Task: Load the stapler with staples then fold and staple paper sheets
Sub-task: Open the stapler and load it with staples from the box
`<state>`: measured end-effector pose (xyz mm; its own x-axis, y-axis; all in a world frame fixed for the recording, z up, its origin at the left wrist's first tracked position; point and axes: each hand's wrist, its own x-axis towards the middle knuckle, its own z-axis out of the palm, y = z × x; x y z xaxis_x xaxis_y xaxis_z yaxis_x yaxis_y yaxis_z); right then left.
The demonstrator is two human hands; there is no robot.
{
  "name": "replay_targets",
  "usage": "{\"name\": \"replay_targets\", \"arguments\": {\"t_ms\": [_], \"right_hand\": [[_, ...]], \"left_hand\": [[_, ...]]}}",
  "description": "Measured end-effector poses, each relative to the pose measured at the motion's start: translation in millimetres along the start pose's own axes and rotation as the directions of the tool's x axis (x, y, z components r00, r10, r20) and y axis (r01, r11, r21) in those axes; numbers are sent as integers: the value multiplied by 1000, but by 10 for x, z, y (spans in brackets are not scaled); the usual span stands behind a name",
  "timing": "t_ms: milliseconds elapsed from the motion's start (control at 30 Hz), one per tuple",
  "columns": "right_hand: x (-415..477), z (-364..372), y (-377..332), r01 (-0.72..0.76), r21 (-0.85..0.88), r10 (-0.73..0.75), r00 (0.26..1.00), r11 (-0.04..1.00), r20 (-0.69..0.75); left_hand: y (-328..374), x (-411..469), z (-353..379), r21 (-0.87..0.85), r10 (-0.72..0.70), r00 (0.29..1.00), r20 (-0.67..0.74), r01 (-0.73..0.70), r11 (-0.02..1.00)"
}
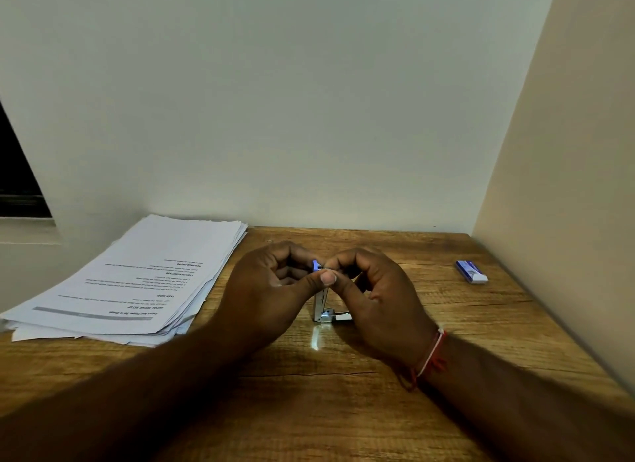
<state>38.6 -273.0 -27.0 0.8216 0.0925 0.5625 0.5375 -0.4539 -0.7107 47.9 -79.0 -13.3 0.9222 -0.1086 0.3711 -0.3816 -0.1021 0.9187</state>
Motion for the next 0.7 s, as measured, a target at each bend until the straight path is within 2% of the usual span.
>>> {"name": "replay_targets", "arguments": {"t_ms": [700], "right_hand": [[-19,52,-28,66,-73,-67,998,995,-2]], "left_hand": [[-42,4,47,78,33,999,-32,-31,996]]}}
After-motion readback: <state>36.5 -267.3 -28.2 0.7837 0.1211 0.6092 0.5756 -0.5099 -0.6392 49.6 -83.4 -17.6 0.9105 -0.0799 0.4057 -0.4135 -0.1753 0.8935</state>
